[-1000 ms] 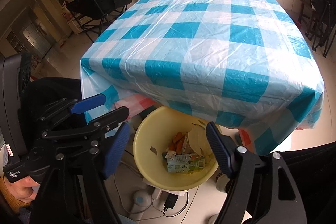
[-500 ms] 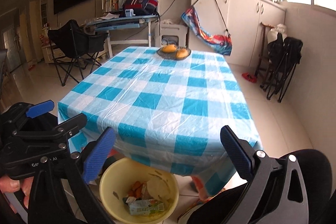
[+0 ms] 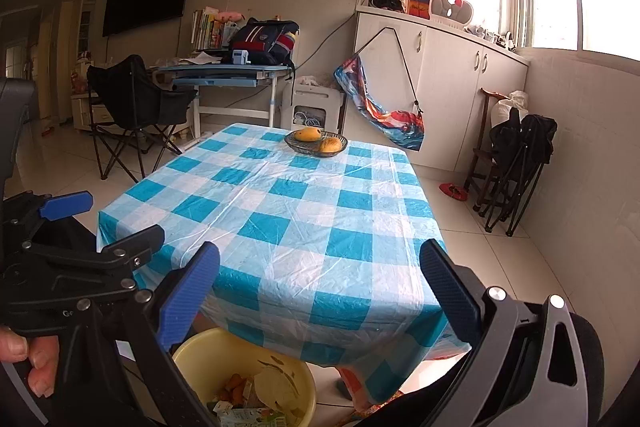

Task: Collect trash

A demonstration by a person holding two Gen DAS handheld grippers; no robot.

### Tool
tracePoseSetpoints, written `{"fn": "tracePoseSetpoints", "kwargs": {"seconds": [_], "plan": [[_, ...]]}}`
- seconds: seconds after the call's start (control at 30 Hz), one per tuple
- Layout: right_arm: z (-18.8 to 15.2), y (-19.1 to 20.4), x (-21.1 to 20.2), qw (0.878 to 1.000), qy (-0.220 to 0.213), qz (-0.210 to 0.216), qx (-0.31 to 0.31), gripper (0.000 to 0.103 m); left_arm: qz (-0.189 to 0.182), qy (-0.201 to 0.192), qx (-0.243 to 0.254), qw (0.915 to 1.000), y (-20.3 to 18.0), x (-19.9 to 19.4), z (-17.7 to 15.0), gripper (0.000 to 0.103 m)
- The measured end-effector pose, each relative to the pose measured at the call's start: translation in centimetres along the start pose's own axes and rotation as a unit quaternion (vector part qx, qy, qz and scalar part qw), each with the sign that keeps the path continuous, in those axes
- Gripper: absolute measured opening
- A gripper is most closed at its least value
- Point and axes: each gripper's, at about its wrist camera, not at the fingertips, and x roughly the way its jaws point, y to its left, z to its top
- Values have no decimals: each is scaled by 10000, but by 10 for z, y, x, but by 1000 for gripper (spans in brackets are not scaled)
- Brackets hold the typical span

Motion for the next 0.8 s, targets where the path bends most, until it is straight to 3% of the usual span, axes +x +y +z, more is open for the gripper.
{"fn": "tracePoseSetpoints", "kwargs": {"seconds": [0.8], "plan": [[-3, -1, 6, 9999, 165, 1, 49, 96, 76, 11, -112, 9999, 8, 3, 0, 96]]}}
